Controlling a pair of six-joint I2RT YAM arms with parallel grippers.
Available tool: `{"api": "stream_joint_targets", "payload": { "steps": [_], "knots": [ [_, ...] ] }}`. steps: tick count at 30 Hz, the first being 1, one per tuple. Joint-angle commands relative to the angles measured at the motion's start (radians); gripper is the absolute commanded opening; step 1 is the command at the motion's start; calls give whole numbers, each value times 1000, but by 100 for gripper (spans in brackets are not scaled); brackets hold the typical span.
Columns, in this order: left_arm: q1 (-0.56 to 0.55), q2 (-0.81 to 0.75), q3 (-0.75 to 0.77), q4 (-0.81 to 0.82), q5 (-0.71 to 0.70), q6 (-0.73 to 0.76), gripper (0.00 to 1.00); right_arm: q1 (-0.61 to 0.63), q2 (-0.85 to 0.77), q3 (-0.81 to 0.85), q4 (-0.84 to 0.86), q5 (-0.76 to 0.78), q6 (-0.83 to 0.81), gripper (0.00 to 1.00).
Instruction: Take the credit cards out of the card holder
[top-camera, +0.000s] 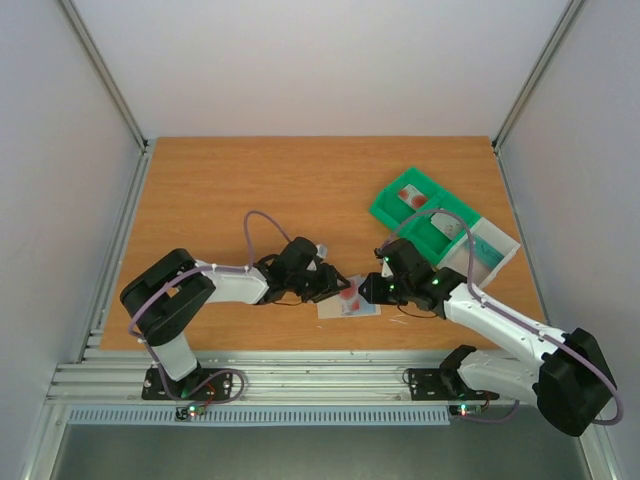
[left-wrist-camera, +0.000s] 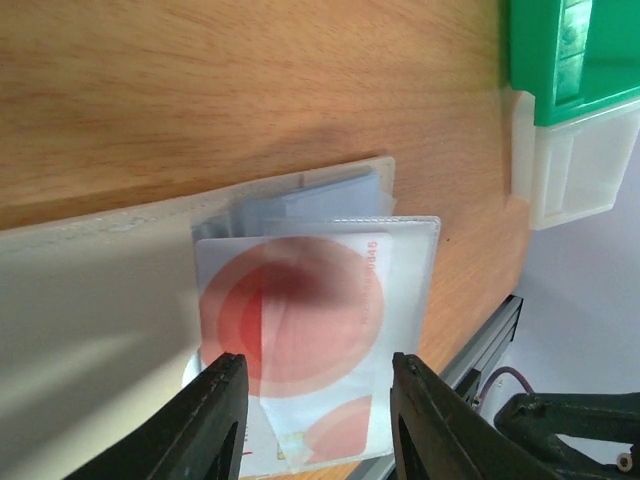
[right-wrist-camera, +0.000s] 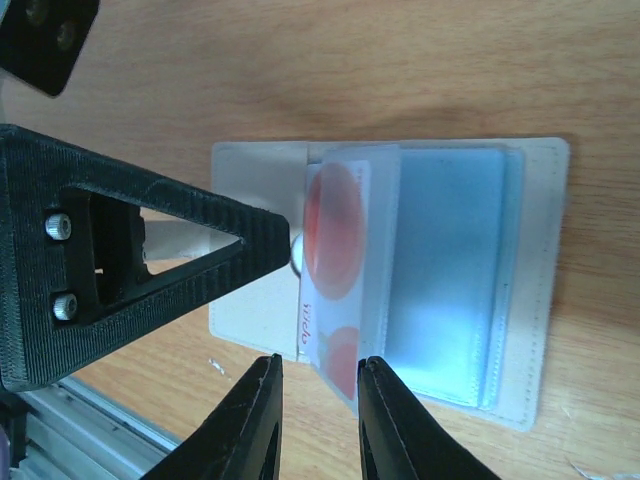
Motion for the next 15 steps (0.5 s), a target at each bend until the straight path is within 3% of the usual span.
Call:
{"api": "stream_joint_targets", "payload": {
  "steps": [1, 10, 15],
  "knots": [
    [12, -22, -17, -9, -24, 24, 40, -4, 49, 26, 54, -63, -1, 24],
    [20, 4, -38, 10, -21, 28, 41, -6, 245, 47, 4, 44, -25, 22],
    [20, 19, -40, 37, -15, 25, 41, -5, 274, 19, -16, 129, -35, 21]
  ]
}}
